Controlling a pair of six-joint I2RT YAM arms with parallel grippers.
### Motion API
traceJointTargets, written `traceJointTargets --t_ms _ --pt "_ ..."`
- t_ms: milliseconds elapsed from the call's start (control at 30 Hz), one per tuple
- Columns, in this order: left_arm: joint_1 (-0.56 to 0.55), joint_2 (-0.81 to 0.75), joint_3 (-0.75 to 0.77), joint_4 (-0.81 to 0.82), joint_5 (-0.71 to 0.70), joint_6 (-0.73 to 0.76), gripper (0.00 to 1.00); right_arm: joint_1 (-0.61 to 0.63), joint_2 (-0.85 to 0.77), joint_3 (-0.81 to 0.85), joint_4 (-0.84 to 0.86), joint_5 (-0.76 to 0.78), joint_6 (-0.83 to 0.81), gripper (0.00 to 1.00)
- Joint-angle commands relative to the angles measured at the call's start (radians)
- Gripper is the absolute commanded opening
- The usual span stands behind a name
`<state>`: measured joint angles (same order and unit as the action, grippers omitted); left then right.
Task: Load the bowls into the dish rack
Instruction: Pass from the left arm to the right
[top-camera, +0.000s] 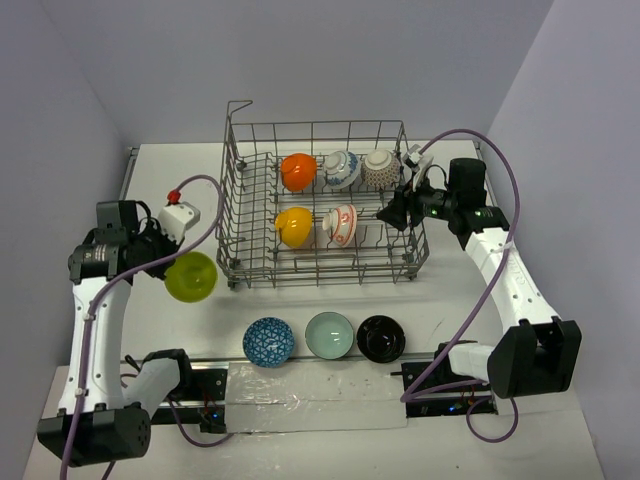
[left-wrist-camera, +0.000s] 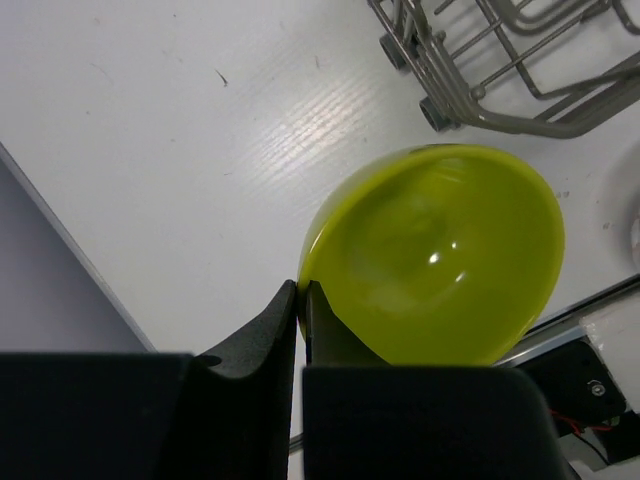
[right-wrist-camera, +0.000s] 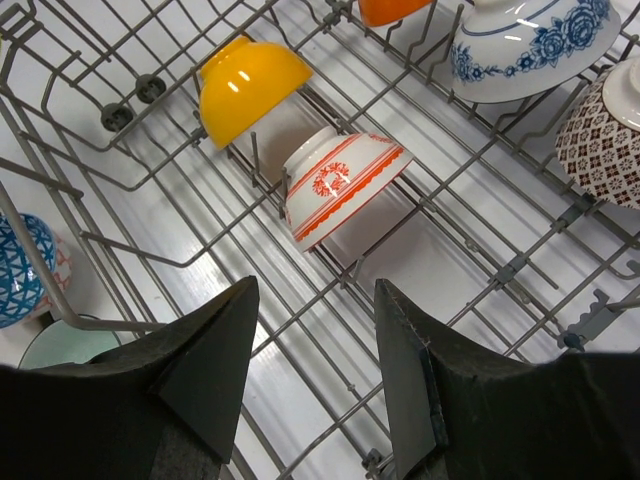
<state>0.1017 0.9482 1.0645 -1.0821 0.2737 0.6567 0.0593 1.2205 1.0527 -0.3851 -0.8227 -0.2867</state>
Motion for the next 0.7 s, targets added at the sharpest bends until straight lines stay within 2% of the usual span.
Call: traceJointTargets --t_ms 0,467,567,667 --pt "0.012 0.027 0.106 -0.004 0.064 -0.049 0.0 0.007 0.007 0.01 -0.008 -0.018 -0.019 0.57" --pt "0.047 0.127 0.399 -0.007 0.056 -0.198 0.0 0.01 0.005 0.018 -0.04 -0.018 -0.045 0.57" --pt "0.049 0.155 0.491 -0.019 0.082 -0.245 0.0 0.014 0.001 0.017 -0.043 -0.018 -0.054 0.57" --pt "0.047 0.237 0.645 -0.051 0.145 -0.287 0.0 0.017 -0.001 0.017 -0.043 -0.026 -0.052 0.57"
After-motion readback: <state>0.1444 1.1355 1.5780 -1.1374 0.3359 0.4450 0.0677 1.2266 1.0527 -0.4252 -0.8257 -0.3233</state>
